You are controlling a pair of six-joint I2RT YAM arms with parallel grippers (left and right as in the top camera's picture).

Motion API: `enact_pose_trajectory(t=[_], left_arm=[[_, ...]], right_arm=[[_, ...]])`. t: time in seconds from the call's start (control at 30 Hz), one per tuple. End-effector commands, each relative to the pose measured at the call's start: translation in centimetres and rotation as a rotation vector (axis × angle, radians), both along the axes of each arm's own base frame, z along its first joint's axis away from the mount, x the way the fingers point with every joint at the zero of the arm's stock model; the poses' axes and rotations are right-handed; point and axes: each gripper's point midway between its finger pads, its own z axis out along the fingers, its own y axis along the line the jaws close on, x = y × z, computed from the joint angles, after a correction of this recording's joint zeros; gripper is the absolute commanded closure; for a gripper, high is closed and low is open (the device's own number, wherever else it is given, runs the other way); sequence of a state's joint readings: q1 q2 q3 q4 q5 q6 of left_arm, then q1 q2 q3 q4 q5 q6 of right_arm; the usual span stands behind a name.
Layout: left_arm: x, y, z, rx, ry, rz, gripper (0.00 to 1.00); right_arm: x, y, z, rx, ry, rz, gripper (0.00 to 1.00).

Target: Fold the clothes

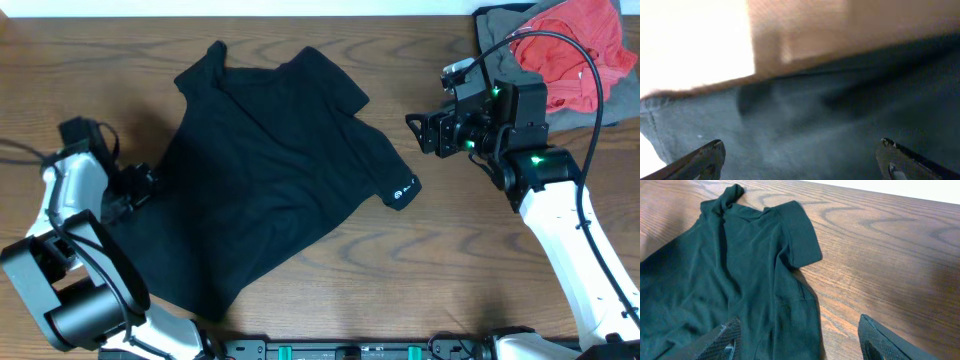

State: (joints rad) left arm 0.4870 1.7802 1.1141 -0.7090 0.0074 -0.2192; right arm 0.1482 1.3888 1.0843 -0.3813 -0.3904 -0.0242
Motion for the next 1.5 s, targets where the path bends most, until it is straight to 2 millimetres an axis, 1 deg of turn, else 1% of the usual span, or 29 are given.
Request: enact_pose_trajectory(t=[0.0, 0.13, 0.2, 0.23, 0.3, 0.47, 0.5, 0.57, 0.6, 0.67, 0.77, 0.8, 0.97, 1.1, 1.2, 1.23, 1.27, 1.3, 1.33, 1.37, 1.47], left_arm=[[-1.8, 1.4, -1.4, 0.003, 0.020, 0.098, 0.02], [-3.0, 2.1, -2.2, 0.002, 0.026, 0.135, 0.02], [-3.1, 2.3, -2.5, 0.006, 0.022, 0.143, 0.01], [-3.1, 2.4, -2.7, 0.008, 0.017, 0.144, 0.03], [-3.1, 2.4, -3.1, 0.017, 0.003, 0.145, 0.12], [-2.9, 2.6, -4.4, 0.041, -0.040, 0.145, 0.32], [-2.7, 2.7, -4.6, 0.049, -0.054, 0.145, 0.43], [-2.4, 2.9, -4.7, 0.058, -0.071, 0.146, 0.57], [-2.2, 3.0, -4.6, 0.065, -0.082, 0.146, 0.68], [-1.3, 3.6, -4.4, 0.086, -0.119, 0.146, 0.85], [0.6, 4.9, -3.6, 0.135, -0.205, 0.146, 0.94], [1.3, 5.4, -3.3, 0.153, -0.237, 0.146, 0.94], [5.4, 8.1, -0.9, 0.268, -0.430, 0.134, 0.94], [8.5, 10.2, 1.2, 0.359, -0.587, 0.130, 0.94], [10.2, 11.3, 2.2, 0.404, -0.652, 0.116, 0.94], [10.4, 11.4, 2.4, 0.408, -0.657, 0.116, 0.85], [10.7, 11.6, 2.7, 0.409, -0.662, 0.115, 0.63], [10.8, 11.6, 3.0, 0.410, -0.667, 0.114, 0.29], [11.0, 11.6, 3.3, 0.405, -0.671, 0.111, 0.06], [11.1, 11.2, 3.7, 0.391, -0.677, 0.101, 0.02], [11.3, 9.8, 5.0, 0.325, -0.703, 0.064, 0.02]], right_arm=[[0.2, 0.4, 0.5, -0.010, -0.018, 0.020, 0.29], [0.2, 0.4, 0.5, -0.009, -0.017, 0.019, 0.31], [0.2, 0.4, 0.6, -0.008, -0.017, 0.018, 0.32], [0.2, 0.4, 0.5, -0.008, -0.017, 0.018, 0.33], [0.1, 0.5, 0.6, -0.006, -0.016, 0.021, 0.34], [0.1, 0.5, 0.5, 0.001, -0.006, 0.013, 0.37], [0.0, 0.5, 0.4, 0.001, -0.001, 0.013, 0.38], [0.0, 0.5, 0.3, 0.000, 0.002, 0.013, 0.39], [-0.1, 0.4, 0.3, 0.000, 0.003, 0.013, 0.40], [-0.1, 0.4, 0.3, 0.001, 0.006, 0.011, 0.41], [0.0, 0.4, 0.2, 0.001, 0.008, 0.011, 0.41], [0.0, 0.5, 0.1, 0.000, 0.011, 0.011, 0.41], [0.6, 0.8, -1.3, 0.014, 0.047, 0.002, 0.41], [1.6, 2.3, -2.7, 0.025, 0.056, 0.022, 0.42], [2.7, 3.7, -3.1, 0.040, 0.027, 0.037, 0.42], [3.1, 4.0, -3.1, 0.048, 0.018, 0.036, 0.41], [3.5, 4.3, -3.2, 0.055, 0.008, 0.034, 0.41], [3.8, 4.4, -3.2, 0.062, 0.002, 0.025, 0.39], [4.3, 4.3, -3.3, 0.068, -0.004, 0.007, 0.38], [4.7, 4.4, -3.3, 0.074, -0.011, -0.001, 0.37], [5.5, 4.6, -3.5, 0.087, -0.031, -0.005, 0.35]])
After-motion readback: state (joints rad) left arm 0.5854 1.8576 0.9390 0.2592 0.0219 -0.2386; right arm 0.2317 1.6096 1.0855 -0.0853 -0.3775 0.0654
